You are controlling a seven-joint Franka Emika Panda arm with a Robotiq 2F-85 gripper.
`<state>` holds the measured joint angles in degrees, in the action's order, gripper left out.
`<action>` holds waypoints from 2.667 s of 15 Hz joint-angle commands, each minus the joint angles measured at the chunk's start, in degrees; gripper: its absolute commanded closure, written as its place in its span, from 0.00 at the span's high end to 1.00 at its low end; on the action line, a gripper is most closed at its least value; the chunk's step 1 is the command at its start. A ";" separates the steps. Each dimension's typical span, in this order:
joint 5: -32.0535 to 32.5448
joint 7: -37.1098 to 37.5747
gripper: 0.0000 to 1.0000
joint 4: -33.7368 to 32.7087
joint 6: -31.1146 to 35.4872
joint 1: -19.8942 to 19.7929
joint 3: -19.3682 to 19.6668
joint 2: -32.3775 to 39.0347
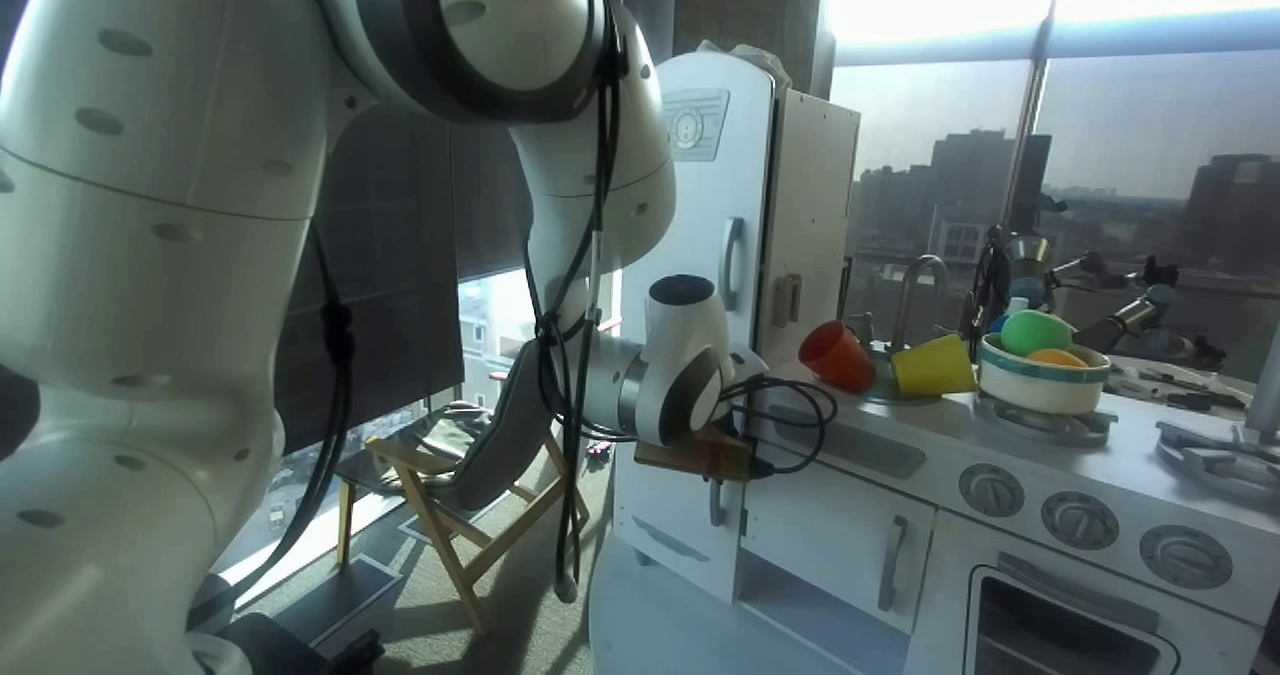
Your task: Close the upper cabinet on the left then open the bottom cabinet.
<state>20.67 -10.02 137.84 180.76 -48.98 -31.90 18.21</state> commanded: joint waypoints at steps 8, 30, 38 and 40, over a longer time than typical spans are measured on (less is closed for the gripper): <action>-0.24 4.32 0.43 -1.24 -0.27 5.21 3.12 -0.90; 8.01 32.08 0.12 2.51 -11.36 32.46 34.67 -11.77; 15.94 44.70 0.11 2.60 -24.89 38.04 37.22 -14.89; 11.20 39.73 0.11 2.07 -29.52 37.90 34.97 -14.95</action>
<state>34.23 35.98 138.54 161.68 -9.26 2.57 8.19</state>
